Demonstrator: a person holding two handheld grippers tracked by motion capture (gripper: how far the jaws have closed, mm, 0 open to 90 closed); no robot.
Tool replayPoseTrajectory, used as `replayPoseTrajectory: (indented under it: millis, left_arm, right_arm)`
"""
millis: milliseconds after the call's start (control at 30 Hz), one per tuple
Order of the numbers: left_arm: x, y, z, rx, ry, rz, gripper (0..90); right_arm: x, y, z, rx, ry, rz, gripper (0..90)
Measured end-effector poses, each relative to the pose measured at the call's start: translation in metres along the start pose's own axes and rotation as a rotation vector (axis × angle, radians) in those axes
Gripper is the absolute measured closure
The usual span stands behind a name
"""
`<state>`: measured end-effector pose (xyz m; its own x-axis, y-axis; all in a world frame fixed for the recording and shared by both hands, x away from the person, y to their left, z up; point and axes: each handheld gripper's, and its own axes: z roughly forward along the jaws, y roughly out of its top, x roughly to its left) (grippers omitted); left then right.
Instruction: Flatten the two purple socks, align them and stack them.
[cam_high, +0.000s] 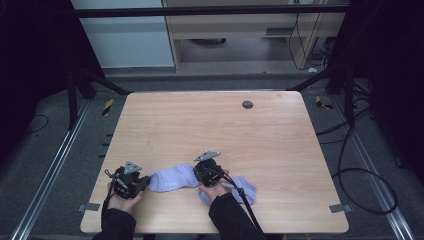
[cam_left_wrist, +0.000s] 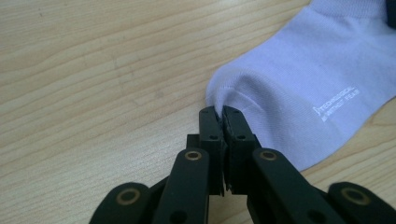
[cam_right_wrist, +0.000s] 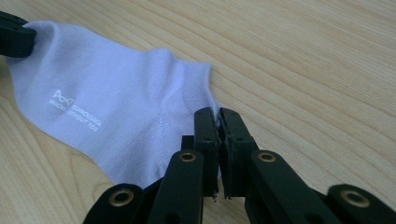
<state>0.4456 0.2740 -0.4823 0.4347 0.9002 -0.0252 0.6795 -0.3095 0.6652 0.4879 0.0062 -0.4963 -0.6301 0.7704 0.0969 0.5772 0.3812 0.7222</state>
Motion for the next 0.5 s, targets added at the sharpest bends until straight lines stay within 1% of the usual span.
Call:
replayPoseTrajectory:
  millis: [167, 267, 333, 367, 433, 500]
  left_arm:
    - [-0.003, 0.002, -0.007, -0.031, -0.014, -0.007, 87.4]
    - [-0.007, 0.005, -0.012, -0.055, -0.034, -0.015, 87.4]
    - [-0.009, 0.006, -0.014, -0.061, -0.037, -0.013, 87.5]
    - [-0.01, 0.007, -0.016, -0.066, -0.038, -0.007, 87.5]
    - [-0.014, 0.009, -0.019, -0.081, -0.048, -0.014, 87.4]
    - [-0.018, 0.012, -0.023, -0.091, -0.057, -0.005, 87.5]
  right_arm:
    - [0.001, 0.003, -0.012, -0.034, 0.018, 0.002, 87.1]
    - [0.0, 0.006, -0.021, -0.048, 0.026, 0.005, 87.1]
    - [0.0, 0.007, -0.024, -0.052, 0.03, 0.006, 87.1]
    - [-0.002, 0.008, -0.03, -0.059, 0.032, 0.006, 87.1]
    - [-0.003, 0.008, -0.035, -0.064, 0.037, 0.004, 87.1]
    - [-0.003, 0.008, -0.042, -0.067, 0.038, -0.004, 87.1]
